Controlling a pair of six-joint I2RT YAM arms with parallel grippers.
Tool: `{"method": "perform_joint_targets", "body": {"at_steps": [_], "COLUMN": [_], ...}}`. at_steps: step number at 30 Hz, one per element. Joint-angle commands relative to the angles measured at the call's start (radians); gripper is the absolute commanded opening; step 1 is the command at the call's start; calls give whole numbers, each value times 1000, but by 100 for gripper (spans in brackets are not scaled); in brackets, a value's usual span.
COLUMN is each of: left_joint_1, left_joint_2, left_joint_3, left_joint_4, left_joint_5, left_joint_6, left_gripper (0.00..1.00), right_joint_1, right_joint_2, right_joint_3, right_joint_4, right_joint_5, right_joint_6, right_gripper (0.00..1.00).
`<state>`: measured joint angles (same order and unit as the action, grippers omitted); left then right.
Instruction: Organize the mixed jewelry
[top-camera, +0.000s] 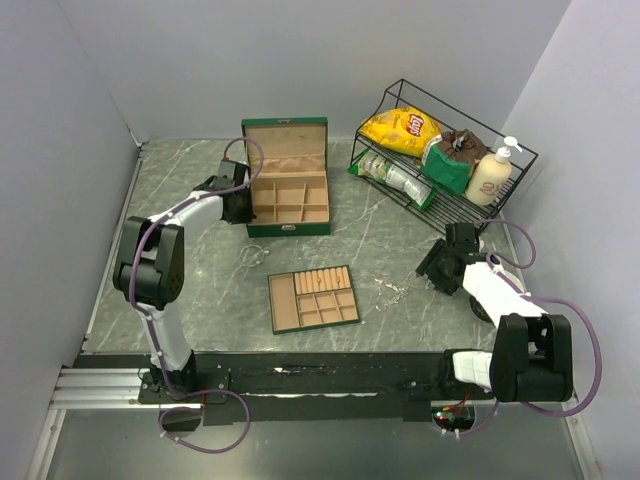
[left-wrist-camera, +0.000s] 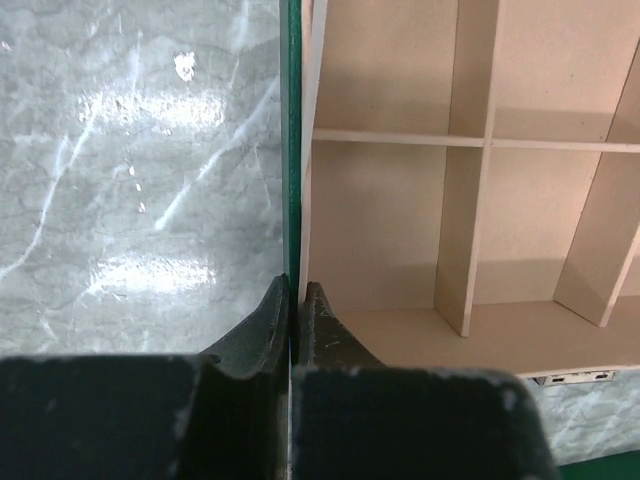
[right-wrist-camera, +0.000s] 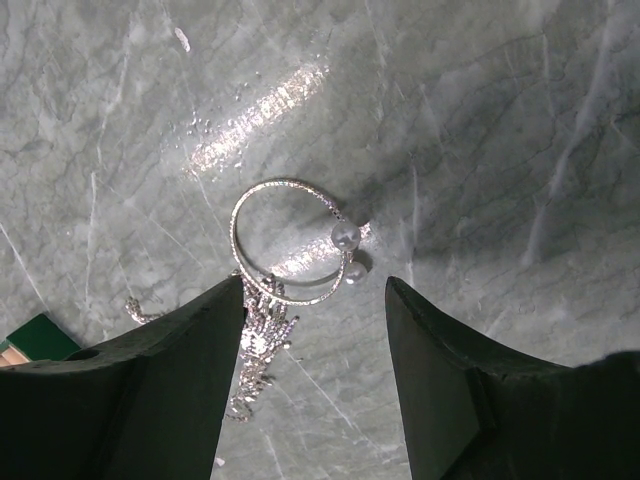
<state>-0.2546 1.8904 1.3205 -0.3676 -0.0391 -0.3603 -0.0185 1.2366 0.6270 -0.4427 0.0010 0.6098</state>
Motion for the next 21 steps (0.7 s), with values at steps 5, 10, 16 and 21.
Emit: {"method": "perform_joint_targets", "body": {"at_steps": [5,10,16,21], "left_joint_1": [-20,-31,-51,-64], "left_joint_2": [-76,-112,-114,-102], "left_joint_3": [-46,-79,-99,-95], "left_joint_4": [-60,-30,-13,-17], "left_joint_5": [93,116,136,143], "left_joint_6": [-161,-230,-243,-232], "left_gripper": [1,1,2,8], "right_joint_1": [-6,-8,-8,-6], "right_joint_2": [27,47,106,136], "right_joint_3": [19,25,40,45], "right_joint_4": [-11,1,13,32], "right_joint_5": [39,39,44,44], "right_joint_6": [34,48,45,44], "right_gripper": [65,63,59,54]}}
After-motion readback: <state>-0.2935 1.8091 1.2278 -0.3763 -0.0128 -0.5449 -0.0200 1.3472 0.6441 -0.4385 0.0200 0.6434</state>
